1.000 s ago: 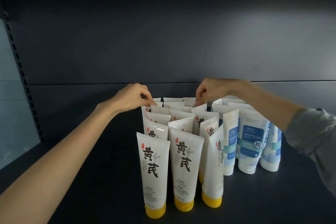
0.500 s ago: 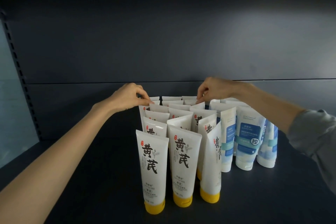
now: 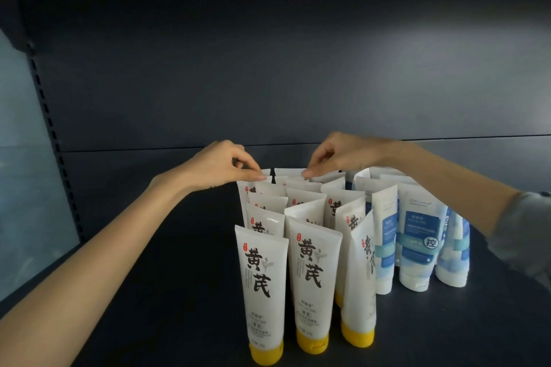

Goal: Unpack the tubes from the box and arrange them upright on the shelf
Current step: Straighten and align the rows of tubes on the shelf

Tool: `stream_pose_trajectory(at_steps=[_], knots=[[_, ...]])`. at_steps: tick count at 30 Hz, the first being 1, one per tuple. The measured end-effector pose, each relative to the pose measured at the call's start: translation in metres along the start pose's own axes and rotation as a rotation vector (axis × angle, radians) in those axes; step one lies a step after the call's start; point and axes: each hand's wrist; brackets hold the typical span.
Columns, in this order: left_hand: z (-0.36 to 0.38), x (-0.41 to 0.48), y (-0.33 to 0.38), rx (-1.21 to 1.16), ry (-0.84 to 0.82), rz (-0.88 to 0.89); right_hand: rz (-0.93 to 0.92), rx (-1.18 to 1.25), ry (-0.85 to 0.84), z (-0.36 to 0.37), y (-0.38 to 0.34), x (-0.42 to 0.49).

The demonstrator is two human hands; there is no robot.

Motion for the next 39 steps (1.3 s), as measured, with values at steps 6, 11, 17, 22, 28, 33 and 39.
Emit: stream_pose_trajectory(at_steps=[6,11,17,22,28,33,39], knots=[[0.005,-0.003,0.000,0.064,-0.076,-0.014,0.001,-0.103,-0.020,0.009,-0.010,0.005],[0.009,-0.008,-0.005,0.078,-0.052,-0.019,-0.027,-0.092,-0.001,0.015,-0.013,0.003],[0.007,-0.012,-0.013,0.094,0.009,-0.007,-0.054,-0.059,0.044,0.021,-0.018,0.002],[0.004,-0.017,-0.019,0.101,0.035,-0.026,-0.072,-0.046,0.066,0.024,-0.019,0.005],[0.001,-0.022,-0.023,0.102,0.030,-0.054,-0.064,0.014,0.041,0.027,-0.018,0.009],[-0.001,-0.024,-0.024,0.100,0.023,-0.074,-0.044,-0.006,0.039,0.026,-0.015,0.011],[0.000,-0.024,-0.019,0.077,0.014,-0.070,-0.033,-0.025,0.030,0.025,-0.012,0.011]])
Point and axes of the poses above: each hand's wrist, its own x-axis towards the middle knuckle, its own z-axis out of the palm, y = z × x, and after that the axes turned 11 degrees about z, right-handed
